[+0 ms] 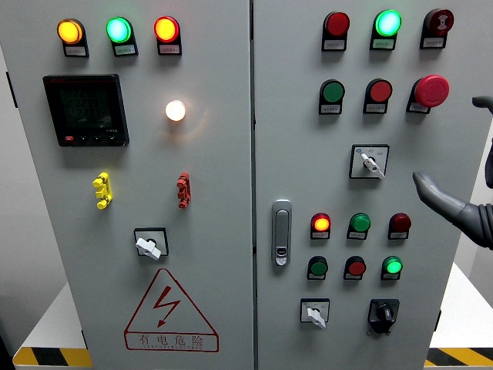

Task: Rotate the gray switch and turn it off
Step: 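Move the right hand toward the gray rotary switch with white knob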

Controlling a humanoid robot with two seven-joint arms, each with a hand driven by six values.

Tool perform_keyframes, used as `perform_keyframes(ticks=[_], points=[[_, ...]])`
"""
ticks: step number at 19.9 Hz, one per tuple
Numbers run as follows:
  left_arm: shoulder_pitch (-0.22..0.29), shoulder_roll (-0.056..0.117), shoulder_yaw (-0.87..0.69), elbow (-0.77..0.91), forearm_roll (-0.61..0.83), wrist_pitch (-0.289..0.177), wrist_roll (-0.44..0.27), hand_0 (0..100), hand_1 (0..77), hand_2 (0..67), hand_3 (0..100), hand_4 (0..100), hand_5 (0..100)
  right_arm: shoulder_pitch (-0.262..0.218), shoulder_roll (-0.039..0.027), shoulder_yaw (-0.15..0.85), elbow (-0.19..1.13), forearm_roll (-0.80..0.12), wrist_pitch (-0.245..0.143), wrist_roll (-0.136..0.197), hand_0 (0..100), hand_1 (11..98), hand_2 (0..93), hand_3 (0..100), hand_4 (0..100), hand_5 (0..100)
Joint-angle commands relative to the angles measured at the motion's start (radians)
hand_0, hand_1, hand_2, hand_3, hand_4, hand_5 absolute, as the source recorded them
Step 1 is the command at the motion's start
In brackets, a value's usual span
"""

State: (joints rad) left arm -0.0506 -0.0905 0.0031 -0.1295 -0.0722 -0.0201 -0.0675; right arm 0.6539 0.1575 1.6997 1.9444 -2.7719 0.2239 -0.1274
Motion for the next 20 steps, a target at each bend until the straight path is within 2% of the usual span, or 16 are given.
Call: perform_keyframes(ticks=[1,4,9,12,15,20], points=[[0.000,0.000,0.000,-0.001,0.000,0.000,0.000,0,0.0,13.2,18,9,12,0.004,0.0021,0.000,-0.008,0.000,-0.003,-0.002,0,39.3,24.0,100,94,100],[0.000,0.000,0.000,0.001,0.000,0.000,0.000,0,0.0,13.2,18,10,12,0.010,0.0021,-0.005,-0.018,0.000,-0.003,-0.005,0,39.1,24.9,100,94,100],[-0.003,0.000,0.000,-0.001,0.000,0.000,0.000,0,0.0,13.2,18,10,12,0.032,0.0036,-0.009,-0.054,-0.002,-0.006,-0.014,0,37.8,39.3,100,95,100],[-0.003,0.000,0.000,-0.001,0.000,0.000,0.000,0,0.0,13.2,18,10,12,0.046,0.0021,-0.017,-0.073,0.000,-0.006,-0.041,0,37.4,43.2,99,95,100],[-0.003,-0.002,0.000,-0.001,0.000,0.000,0.000,0,0.0,13.2,18,10,12,0.050,0.0005,-0.025,-0.091,0.002,-0.009,-0.051,0,36.6,47.2,99,95,100],[-0.003,-0.002,-0.002,-0.001,0.000,0.000,0.000,0,0.0,13.2,18,10,12,0.058,0.0005,-0.052,-0.122,0.005,-0.012,-0.089,0,35.7,53.2,98,95,100]])
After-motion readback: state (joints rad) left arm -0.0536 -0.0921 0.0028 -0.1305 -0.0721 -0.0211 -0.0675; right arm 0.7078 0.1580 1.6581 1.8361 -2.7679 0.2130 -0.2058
